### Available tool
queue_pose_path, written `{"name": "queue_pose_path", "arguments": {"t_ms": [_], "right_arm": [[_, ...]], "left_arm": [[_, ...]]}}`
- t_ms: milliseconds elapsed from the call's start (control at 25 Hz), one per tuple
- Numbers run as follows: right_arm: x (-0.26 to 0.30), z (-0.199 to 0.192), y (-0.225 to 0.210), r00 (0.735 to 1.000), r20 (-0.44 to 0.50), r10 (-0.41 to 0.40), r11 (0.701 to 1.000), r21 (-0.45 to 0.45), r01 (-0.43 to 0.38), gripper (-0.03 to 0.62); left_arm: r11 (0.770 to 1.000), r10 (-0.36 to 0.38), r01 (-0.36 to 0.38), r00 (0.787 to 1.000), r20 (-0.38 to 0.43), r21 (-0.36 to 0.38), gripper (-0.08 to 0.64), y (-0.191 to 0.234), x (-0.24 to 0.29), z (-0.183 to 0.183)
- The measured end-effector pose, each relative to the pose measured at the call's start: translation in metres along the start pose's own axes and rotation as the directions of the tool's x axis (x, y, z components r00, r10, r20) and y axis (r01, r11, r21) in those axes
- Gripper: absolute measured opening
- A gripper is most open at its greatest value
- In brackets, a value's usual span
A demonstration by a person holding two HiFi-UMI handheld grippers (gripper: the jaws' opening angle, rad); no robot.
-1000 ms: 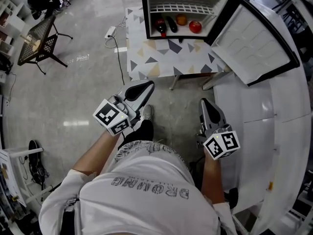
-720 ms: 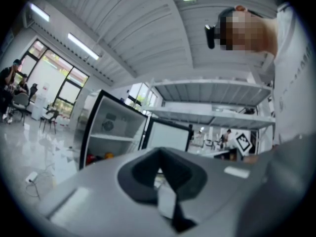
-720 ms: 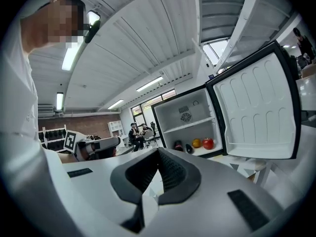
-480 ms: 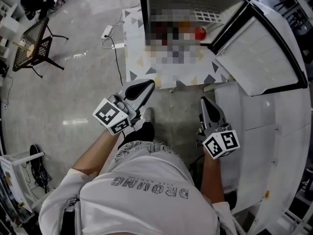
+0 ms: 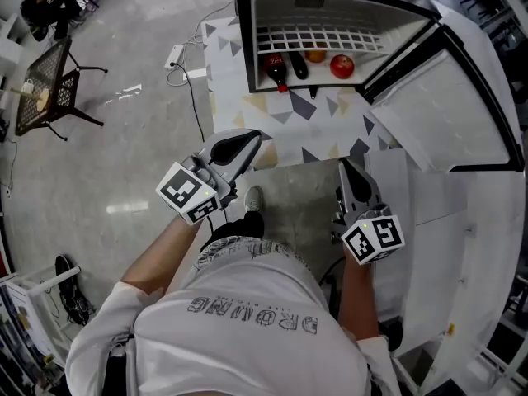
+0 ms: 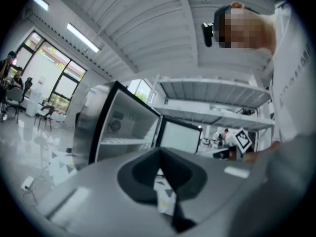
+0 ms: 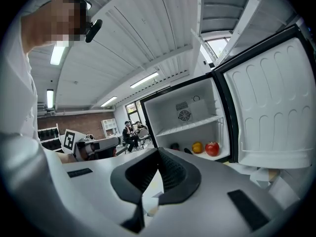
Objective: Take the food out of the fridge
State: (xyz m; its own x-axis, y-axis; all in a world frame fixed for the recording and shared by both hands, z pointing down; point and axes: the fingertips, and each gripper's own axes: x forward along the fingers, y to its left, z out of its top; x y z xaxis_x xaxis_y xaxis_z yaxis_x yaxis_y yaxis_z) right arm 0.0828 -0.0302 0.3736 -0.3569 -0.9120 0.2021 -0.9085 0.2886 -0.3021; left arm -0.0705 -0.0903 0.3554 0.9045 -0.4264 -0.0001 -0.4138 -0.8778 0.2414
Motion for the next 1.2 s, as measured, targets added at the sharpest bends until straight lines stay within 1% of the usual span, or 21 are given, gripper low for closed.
{"name": "queue_pose_path", "arguments": {"t_ms": [440,640,960,1200], "right_arm": [[0.059,0.011,-0.005,0.999,-0.004,-0.044,0.999,-0.001,0.044,-0.011],[0.08,0.011,-0.007,0.999,-0.007,-0.047,0.999,0.003,0.048,-0.011],[0.103,0.012,-0.015,0.998,-0.014,-0.056,0.998,-0.009,0.056,-0.011],[0.118,0.012,-0.03,0.999,-0.019,-0.046,0.999,-0.004,0.046,-0.011]], "left_arm": [[0.999,-0.039,0.039,0.999,-0.016,-0.001,0.008,0.054,0.014,0.009],[0.999,-0.039,0.039,0.999,-0.018,0.001,0.008,0.071,0.016,0.01],[1.0,-0.027,0.027,0.999,-0.023,-0.006,0.008,0.085,0.018,0.009],[1.0,-0.007,0.007,0.999,-0.035,-0.008,0.008,0.09,0.026,0.005]]}}
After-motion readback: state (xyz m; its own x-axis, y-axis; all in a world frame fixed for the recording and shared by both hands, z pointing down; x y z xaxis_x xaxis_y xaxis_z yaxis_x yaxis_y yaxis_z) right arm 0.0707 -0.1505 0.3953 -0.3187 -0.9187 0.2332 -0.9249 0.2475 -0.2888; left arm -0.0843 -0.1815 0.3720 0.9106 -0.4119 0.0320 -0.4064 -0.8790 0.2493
